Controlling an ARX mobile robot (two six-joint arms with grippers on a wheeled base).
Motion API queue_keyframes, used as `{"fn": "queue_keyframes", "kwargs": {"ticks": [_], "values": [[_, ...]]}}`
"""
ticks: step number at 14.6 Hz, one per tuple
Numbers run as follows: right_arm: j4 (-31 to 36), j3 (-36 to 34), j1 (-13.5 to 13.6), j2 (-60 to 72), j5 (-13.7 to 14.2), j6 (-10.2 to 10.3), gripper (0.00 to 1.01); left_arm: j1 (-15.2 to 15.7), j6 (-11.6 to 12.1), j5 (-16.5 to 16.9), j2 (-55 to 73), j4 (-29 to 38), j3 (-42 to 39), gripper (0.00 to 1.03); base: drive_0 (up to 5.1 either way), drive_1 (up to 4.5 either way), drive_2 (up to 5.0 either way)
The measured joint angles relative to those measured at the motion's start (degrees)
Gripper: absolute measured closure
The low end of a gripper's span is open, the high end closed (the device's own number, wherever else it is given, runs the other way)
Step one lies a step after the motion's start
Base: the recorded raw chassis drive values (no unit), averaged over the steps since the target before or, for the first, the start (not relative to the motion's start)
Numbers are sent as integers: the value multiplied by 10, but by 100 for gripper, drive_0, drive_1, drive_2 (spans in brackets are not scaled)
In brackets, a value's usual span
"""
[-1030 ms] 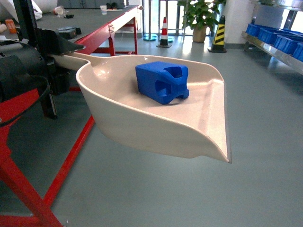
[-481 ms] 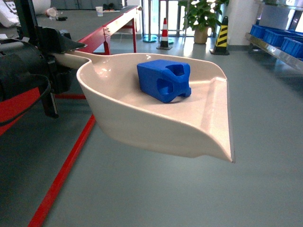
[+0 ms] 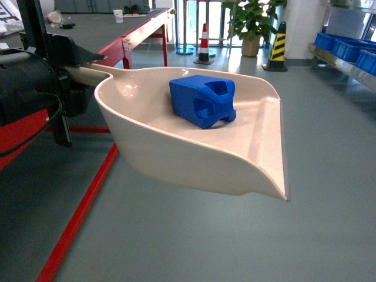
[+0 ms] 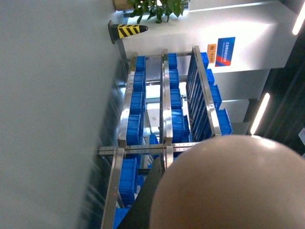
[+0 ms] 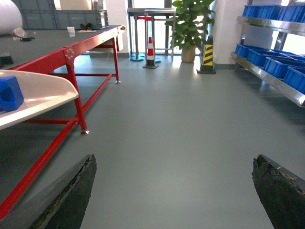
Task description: Place part in tray to right shelf
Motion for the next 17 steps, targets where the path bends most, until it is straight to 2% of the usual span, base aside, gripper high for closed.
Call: {"fn": "queue_keyframes", "kwargs": {"ticks": [17], "values": [[2, 0, 0, 0, -1, 0, 3, 0, 0, 0, 0, 1, 0, 91, 6, 440, -427]]}}
